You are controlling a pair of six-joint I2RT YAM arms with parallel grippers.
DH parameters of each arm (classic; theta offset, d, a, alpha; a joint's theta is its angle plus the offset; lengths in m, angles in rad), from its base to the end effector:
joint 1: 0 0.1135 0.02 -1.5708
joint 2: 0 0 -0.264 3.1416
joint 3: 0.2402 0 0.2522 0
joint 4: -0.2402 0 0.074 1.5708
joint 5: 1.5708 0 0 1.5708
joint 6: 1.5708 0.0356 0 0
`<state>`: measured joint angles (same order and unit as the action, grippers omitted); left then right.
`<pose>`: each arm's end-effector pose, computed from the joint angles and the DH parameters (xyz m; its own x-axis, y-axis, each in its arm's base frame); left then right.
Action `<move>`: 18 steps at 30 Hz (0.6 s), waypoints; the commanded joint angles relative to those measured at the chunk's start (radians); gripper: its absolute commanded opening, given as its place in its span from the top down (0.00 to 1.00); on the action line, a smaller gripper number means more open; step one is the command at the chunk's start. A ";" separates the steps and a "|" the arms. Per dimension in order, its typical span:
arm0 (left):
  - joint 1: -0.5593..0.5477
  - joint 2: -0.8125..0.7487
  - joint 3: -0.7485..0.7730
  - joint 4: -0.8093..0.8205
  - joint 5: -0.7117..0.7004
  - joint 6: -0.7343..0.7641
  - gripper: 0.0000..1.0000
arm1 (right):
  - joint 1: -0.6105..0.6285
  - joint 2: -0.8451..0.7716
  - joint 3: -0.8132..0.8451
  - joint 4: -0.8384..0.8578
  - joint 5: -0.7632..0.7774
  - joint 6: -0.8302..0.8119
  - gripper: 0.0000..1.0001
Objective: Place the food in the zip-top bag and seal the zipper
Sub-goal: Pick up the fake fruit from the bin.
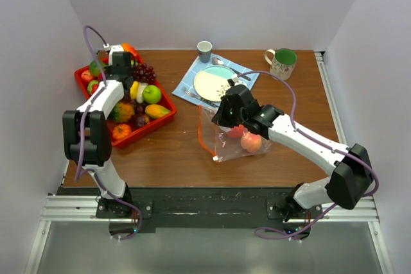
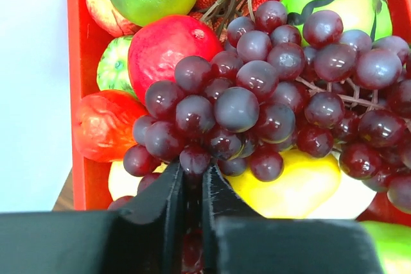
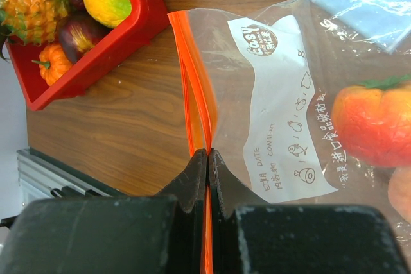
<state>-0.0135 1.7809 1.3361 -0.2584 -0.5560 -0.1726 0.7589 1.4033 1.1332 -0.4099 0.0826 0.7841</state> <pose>0.4017 0.0134 0.2530 -0.5698 -0.1382 -0.8101 -0.4963 0.8435 0.2052 0.2293 0.2134 0.2974 -0.7744 0.2355 -0.5872 -0.1304 0.8488 0.5124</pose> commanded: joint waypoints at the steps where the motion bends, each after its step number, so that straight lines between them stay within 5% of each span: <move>1: 0.007 -0.061 0.012 -0.019 -0.018 -0.005 0.97 | 0.002 -0.038 0.003 0.025 -0.009 -0.011 1.00; 18: 0.007 -0.281 0.058 -0.108 -0.019 0.002 1.00 | 0.002 -0.043 0.033 -0.006 0.012 -0.025 1.00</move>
<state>-0.0135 1.5761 1.3403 -0.3695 -0.5652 -0.1722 0.7593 1.3979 1.1332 -0.4110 0.0845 0.7837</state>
